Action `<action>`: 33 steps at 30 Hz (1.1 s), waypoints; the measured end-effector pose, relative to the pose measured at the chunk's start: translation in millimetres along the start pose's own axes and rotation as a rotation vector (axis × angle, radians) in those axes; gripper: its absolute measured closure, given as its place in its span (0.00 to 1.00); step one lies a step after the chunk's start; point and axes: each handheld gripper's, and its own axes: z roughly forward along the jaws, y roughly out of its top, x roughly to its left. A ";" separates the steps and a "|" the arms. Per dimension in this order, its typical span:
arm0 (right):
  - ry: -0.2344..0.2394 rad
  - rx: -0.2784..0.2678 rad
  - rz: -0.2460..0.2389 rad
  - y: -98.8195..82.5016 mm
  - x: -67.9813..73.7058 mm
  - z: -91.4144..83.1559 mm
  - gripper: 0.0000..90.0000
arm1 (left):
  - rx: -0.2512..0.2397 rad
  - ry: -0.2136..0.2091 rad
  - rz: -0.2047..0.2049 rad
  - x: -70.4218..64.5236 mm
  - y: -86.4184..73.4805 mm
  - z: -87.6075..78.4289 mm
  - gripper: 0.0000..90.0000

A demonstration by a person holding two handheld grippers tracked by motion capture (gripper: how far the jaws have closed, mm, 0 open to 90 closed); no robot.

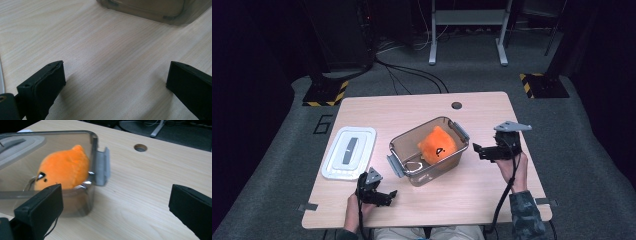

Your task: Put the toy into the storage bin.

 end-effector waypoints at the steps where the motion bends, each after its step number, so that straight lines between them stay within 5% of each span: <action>1: -0.012 -0.020 0.020 -7.2 -6.3 -4.4 0.00 | 0.006 -0.001 0.007 0.5 0.1 -0.4 0.02; 10: -0.061 0.010 0.066 -50.8 -26.8 -0.6 0.00 | 0.008 -0.002 0.011 0.9 0.3 -0.5 0.02; 21: -0.082 0.114 0.130 -109.5 -46.2 38.4 0.00 | 0.007 -0.001 0.011 0.9 0.3 -0.4 0.02; 29: -0.098 0.127 0.117 -121.7 -48.1 49.9 0.00 | 0.014 -0.005 0.014 1.3 0.7 -1.0 0.02; 33: -0.111 0.184 0.085 -122.2 -45.5 56.6 0.00 | 0.014 -0.005 0.014 1.3 0.7 -0.9 0.02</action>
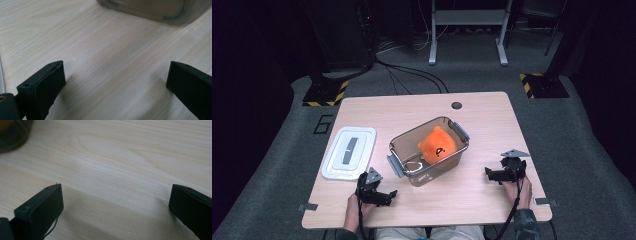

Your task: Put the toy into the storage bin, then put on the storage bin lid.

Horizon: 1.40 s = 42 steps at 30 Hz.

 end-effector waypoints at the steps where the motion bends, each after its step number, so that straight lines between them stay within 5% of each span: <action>1: -0.019 0.012 -0.017 0.4 2.6 2.4 0.00 | 0.000 0.000 0.000 0.0 0.0 0.0 0.02; 19: -0.018 0.009 -0.034 -0.3 3.8 2.4 0.00 | -0.008 0.005 -0.013 -0.8 0.1 1.0 0.02; 23: -0.018 0.007 -0.033 -0.3 3.8 2.4 0.00 | 0.001 0.047 -0.044 -4.6 2.9 3.1 0.00; 32: -0.016 0.007 -0.032 -0.5 4.0 2.0 0.00 | 0.012 0.029 -0.015 -3.6 2.9 0.9 0.00; 42: -0.012 0.007 -0.036 -0.5 3.8 2.1 0.00 | -0.005 0.057 -0.053 19.1 7.9 -18.5 0.00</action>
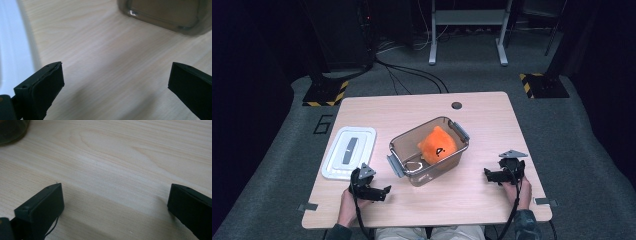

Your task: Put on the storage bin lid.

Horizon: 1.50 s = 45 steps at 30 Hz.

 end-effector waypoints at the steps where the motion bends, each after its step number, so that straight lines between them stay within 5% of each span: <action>1: 0.001 0.000 -0.001 0.0 0.0 0.0 0.00 | -0.002 0.006 -0.006 3.1 1.1 -1.2 0.00; 9: 0.009 0.002 -0.008 0.3 -0.5 0.3 0.00 | -0.055 0.003 -0.084 33.6 12.6 -9.1 0.00; 21: 0.017 -0.002 -0.018 0.3 -1.2 0.4 0.01 | -0.086 0.103 -0.180 88.2 28.0 -14.5 0.01; 30: 0.013 -0.001 -0.013 0.4 -0.8 0.4 0.01 | -0.015 0.180 -0.254 129.0 30.3 6.0 0.01; 38: 0.008 -0.004 -0.010 0.3 -0.9 0.2 0.02 | 0.028 0.222 -0.297 147.3 29.6 24.7 0.01; 41: 0.009 -0.004 -0.008 0.3 -0.8 0.2 0.02 | -0.004 0.246 -0.335 152.4 28.3 25.2 0.19; 43: 0.004 -0.007 -0.011 0.3 -1.0 0.2 0.02 | -0.010 0.242 -0.357 154.9 27.9 24.8 0.21; 45: 0.003 -0.006 -0.006 0.3 -0.7 0.0 0.02 | -0.002 0.265 -0.341 154.9 28.3 25.6 0.31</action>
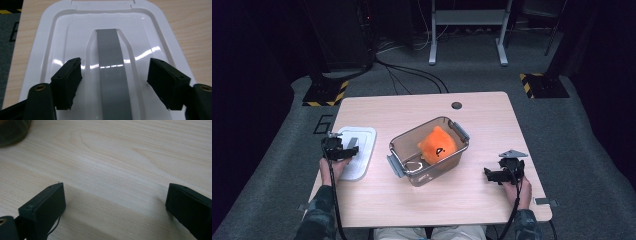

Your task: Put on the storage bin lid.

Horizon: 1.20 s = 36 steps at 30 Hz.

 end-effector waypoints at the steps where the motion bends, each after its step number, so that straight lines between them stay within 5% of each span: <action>1: 0.001 -0.001 -0.002 0.0 -0.2 0.1 0.02 | 0.004 0.008 0.003 -0.3 0.4 0.0 0.33; 6: 0.000 -0.002 -0.002 0.0 -0.3 0.0 0.03 | 0.019 0.086 0.046 -4.8 1.4 0.4 0.49; 11: -0.001 -0.001 -0.002 0.0 -0.2 0.0 0.03 | 0.020 0.115 0.059 -8.9 0.6 -0.2 0.58; 14: -0.001 -0.001 -0.002 0.0 -0.2 -0.1 0.03 | 0.015 0.081 0.048 -9.9 -0.2 0.3 0.72; 19: -0.001 -0.001 -0.002 0.0 -0.2 -0.1 0.03 | 0.013 0.046 0.021 -5.9 0.1 0.0 0.73; 36: 0.000 -0.003 -0.002 -0.1 -0.3 0.0 0.03 | -0.009 -0.005 0.065 -2.6 7.0 -21.3 0.74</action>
